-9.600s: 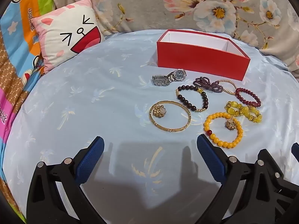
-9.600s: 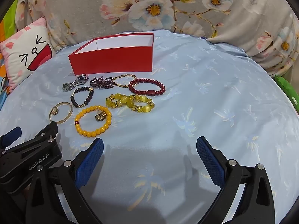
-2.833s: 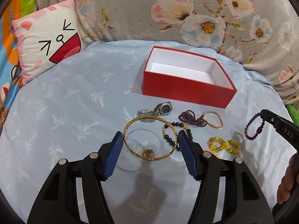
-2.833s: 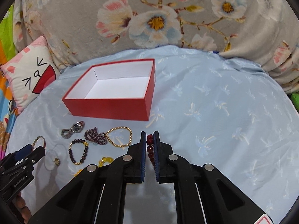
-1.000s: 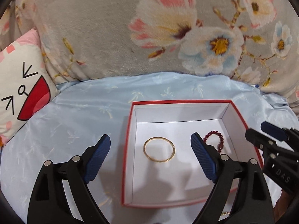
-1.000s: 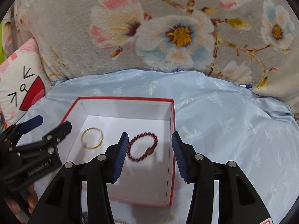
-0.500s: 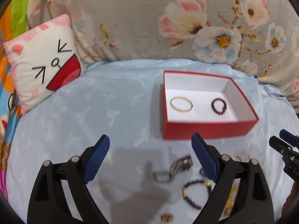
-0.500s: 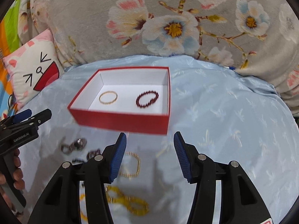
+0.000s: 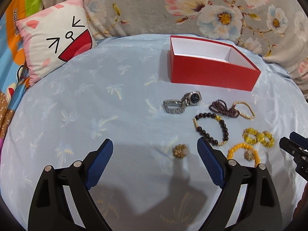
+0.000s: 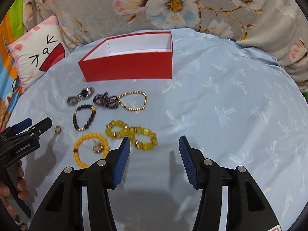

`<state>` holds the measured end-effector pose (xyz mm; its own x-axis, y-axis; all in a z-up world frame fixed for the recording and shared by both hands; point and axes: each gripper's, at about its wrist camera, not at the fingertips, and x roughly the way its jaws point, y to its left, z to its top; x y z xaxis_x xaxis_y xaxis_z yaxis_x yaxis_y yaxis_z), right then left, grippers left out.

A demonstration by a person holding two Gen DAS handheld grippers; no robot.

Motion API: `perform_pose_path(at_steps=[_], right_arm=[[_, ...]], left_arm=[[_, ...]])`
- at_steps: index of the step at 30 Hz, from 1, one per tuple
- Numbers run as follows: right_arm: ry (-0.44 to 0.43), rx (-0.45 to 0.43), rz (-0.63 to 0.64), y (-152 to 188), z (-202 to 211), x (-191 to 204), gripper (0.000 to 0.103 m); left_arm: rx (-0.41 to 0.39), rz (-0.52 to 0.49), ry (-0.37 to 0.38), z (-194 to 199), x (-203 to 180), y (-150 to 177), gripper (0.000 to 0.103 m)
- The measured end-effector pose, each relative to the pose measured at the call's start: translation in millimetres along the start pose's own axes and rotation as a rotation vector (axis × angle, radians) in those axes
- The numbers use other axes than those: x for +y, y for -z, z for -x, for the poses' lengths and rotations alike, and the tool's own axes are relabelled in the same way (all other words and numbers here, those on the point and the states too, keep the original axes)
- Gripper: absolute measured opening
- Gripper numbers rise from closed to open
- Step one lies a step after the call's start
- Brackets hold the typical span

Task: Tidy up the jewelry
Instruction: 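Withdraw both tools from the box back toward the jewelry, then grasp the yellow glass bracelet with the right tool while the left tool grasps the orange amber bracelet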

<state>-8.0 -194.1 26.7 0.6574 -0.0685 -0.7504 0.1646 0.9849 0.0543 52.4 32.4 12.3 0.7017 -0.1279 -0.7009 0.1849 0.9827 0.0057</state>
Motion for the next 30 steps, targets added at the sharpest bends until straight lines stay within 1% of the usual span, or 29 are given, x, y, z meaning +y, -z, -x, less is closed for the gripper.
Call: perform_pose_path(at_steps=[6,10,14,23,25,27,28,30], right_arm=[[-0.011,0.008,0.019,5.6,-8.1,5.5,0.051],[-0.030,0.011,0.027,0.0,-17.3,7.5,0.051],[-0.029,0.017,0.042,-7.9,-27.9,11.5,0.051],[-0.072,0.055,0.072,-14.5,-49.1,20.6,0.051],[-0.061,0.050,0.087,-12.9,-48.6,23.4,0.049],[-0.062,0.047,0.094,-11.3,-47.2,24.6,0.039],[-0.065,0.046,0.093,-10.3,-46.4,24.0,0.035],[-0.065,0.039,0.089,-7.4,-43.7,21.9,0.022]], left_arm=[[-0.005,-0.003,0.043,4.8,-11.9,9.6,0.085],[-0.008,-0.021,0.051,5.9,-21.1,12.9,0.085],[0.000,-0.017,0.065,4.8,-26.0,16.2,0.085],[0.027,-0.005,0.080,-0.6,-26.4,17.9,0.085],[0.034,-0.002,0.082,-1.7,-25.9,17.9,0.085],[0.041,-0.002,0.079,-2.9,-25.6,18.0,0.085],[0.044,-0.003,0.081,-3.5,-25.4,18.0,0.085],[0.046,-0.005,0.081,-3.6,-25.8,18.1,0.085]])
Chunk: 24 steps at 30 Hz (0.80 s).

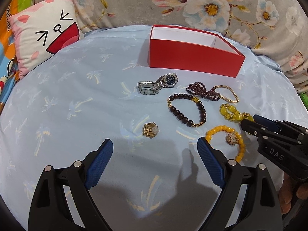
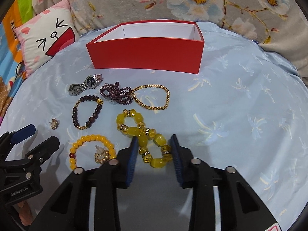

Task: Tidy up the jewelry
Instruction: 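Grasp the yellow glass bracelet with the right tool while the left tool grasps the orange amber bracelet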

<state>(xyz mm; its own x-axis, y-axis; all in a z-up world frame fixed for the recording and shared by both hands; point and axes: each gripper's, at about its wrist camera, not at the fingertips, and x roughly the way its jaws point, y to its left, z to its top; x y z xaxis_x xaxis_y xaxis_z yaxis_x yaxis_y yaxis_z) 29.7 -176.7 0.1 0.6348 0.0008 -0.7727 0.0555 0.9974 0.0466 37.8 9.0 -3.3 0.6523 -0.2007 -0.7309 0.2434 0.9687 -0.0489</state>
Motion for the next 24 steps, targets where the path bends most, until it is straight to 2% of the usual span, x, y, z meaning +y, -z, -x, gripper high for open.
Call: perform_pose_path(at_steps=[3,12,16,20,24], right_arm=[[-0.002,-0.004,-0.020,5.2,4.7,-3.5,0.017],[-0.008,-0.016,-0.065,25.1,20.9,-14.1,0.017],[-0.012,-0.016,-0.071,25.8,21.4,-15.9,0.017],[-0.019,-0.017,-0.076,26.1,21.9,-16.8,0.017],[-0.022,-0.017,-0.076,26.2,21.7,-16.6,0.018]], left_arm=[[-0.003,-0.010,0.001,0.9,-2.0,0.8,0.085],[0.010,-0.066,0.056,1.7,-29.6,5.5,0.083],[0.054,-0.093,0.061,-7.6,-42.0,4.6,0.068],[0.053,-0.108,0.043,-8.4,-47.5,4.0,0.064],[0.049,-0.121,0.042,-8.8,-51.5,3.2,0.052]])
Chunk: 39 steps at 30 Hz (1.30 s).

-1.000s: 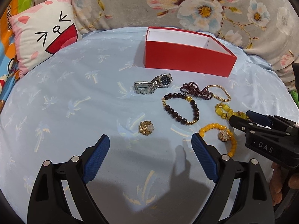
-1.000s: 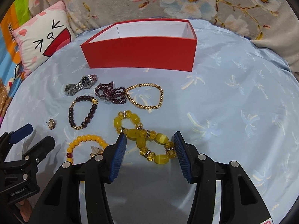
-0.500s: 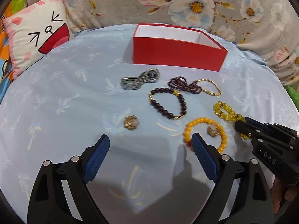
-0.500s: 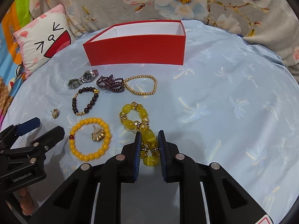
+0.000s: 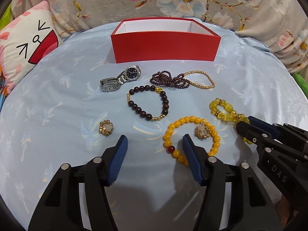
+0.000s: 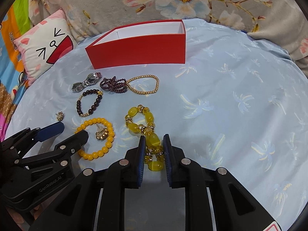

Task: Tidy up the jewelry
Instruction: 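Grasp the yellow glass bracelet with the right tool while the left tool grasps the orange amber bracelet, then carry both yellow bracelets into the red box and open both tools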

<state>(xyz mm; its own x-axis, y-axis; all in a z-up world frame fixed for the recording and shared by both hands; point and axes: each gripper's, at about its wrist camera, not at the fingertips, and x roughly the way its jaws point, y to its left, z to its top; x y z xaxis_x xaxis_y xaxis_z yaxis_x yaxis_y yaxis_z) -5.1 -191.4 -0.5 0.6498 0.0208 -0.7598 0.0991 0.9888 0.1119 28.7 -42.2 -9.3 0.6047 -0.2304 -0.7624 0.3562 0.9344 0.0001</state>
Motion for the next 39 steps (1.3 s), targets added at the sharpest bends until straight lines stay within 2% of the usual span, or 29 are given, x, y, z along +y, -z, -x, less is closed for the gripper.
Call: perform_pose_path(at_steps=[1,2,5,7,8,12,20,21,22,27,39], right_arm=[[0.000,0.000,0.000,0.0,0.1,-0.1,0.018],[0.000,0.000,0.000,-0.1,0.1,-0.4,0.018],[-0.002,0.000,-0.002,-0.2,0.1,-0.5,0.018],[-0.003,0.000,-0.002,-0.1,0.1,-0.2,0.018],[-0.003,-0.001,-0.002,-0.2,0.3,-0.4,0.018],[-0.014,-0.005,-0.011,-0.4,1.1,-2.5,0.017],[-0.074,-0.006,-0.058,-2.6,7.5,-6.8,0.017],[-0.071,-0.013,-0.054,-3.8,9.9,-5.9,0.011],[-0.067,-0.020,-0.048,-5.3,12.5,-4.9,0.009],[-0.066,-0.041,-0.031,-11.9,23.8,-2.8,0.009],[-0.072,-0.037,-0.017,-9.2,26.6,-4.6,0.009]], left_arm=[[-0.002,-0.004,-0.005,0.0,-1.4,-0.4,0.044],[-0.003,-0.009,-0.006,0.2,-2.6,-0.7,0.041],[-0.008,-0.017,0.007,0.6,-4.2,-1.1,0.026],[-0.010,-0.019,0.019,0.8,-4.5,-1.2,0.011],[-0.009,-0.019,0.027,0.9,-4.5,-1.4,0.008],[-0.003,-0.008,0.055,3.4,-4.4,-2.6,0.007],[-0.056,-0.016,0.088,30.4,-5.9,-17.1,0.007],[-0.059,-0.019,0.096,32.9,-6.9,-19.4,0.007],[-0.066,-0.021,0.100,36.1,-7.9,-22.2,0.007],[-0.097,-0.026,0.126,49.5,-11.8,-34.1,0.007],[-0.168,0.003,0.124,77.9,2.4,-51.6,0.007]])
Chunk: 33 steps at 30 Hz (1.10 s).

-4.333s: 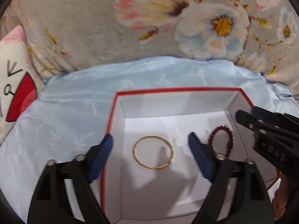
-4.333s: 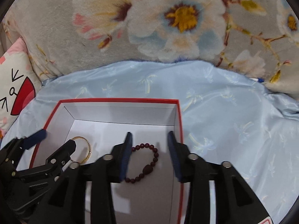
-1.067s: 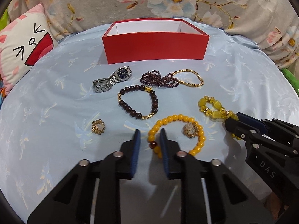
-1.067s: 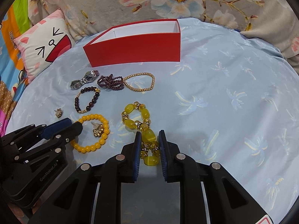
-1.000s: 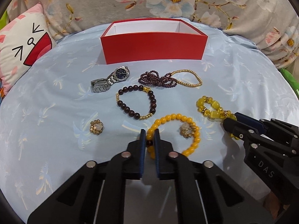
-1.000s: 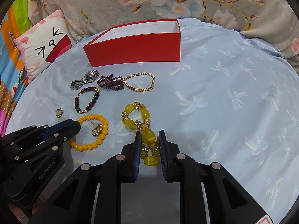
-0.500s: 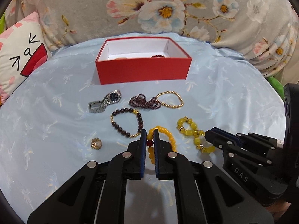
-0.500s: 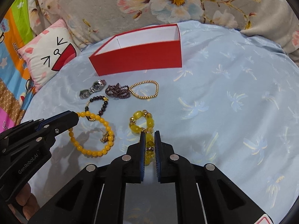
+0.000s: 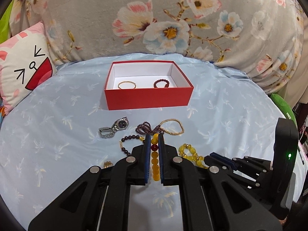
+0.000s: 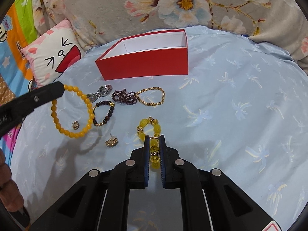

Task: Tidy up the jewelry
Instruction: 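Carry both yellow bracelets into the red box and open both tools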

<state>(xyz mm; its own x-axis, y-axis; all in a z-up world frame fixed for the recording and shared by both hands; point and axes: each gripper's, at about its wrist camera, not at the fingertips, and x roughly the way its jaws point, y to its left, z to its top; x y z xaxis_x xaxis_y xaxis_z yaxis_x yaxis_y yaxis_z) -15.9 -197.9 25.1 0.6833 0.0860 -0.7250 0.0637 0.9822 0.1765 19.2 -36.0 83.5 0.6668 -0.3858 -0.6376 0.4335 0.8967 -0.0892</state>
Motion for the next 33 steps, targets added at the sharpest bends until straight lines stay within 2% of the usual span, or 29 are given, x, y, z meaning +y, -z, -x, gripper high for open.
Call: perform_pose_path(at_steps=[4,9,13,20,33], right_arm=[[-0.029,0.047,-0.002,5.7,-10.3,-1.5,0.012],[-0.017,0.066,0.013,6.8,-17.7,1.5,0.028],[-0.020,0.084,0.021,6.5,-25.2,2.5,0.029],[-0.003,0.068,0.029,6.7,-19.9,4.7,0.009],[-0.022,-0.043,0.038,-27.8,22.0,11.0,0.009]], left_arm=[[0.007,0.016,-0.010,-1.7,6.7,2.3,0.007],[0.036,0.036,-0.018,-9.3,13.3,10.2,0.007],[0.051,0.042,-0.021,-13.0,14.7,15.5,0.007],[0.068,0.044,-0.019,-16.2,15.7,21.5,0.007],[0.013,0.041,-0.015,-5.2,18.6,-3.3,0.007]])
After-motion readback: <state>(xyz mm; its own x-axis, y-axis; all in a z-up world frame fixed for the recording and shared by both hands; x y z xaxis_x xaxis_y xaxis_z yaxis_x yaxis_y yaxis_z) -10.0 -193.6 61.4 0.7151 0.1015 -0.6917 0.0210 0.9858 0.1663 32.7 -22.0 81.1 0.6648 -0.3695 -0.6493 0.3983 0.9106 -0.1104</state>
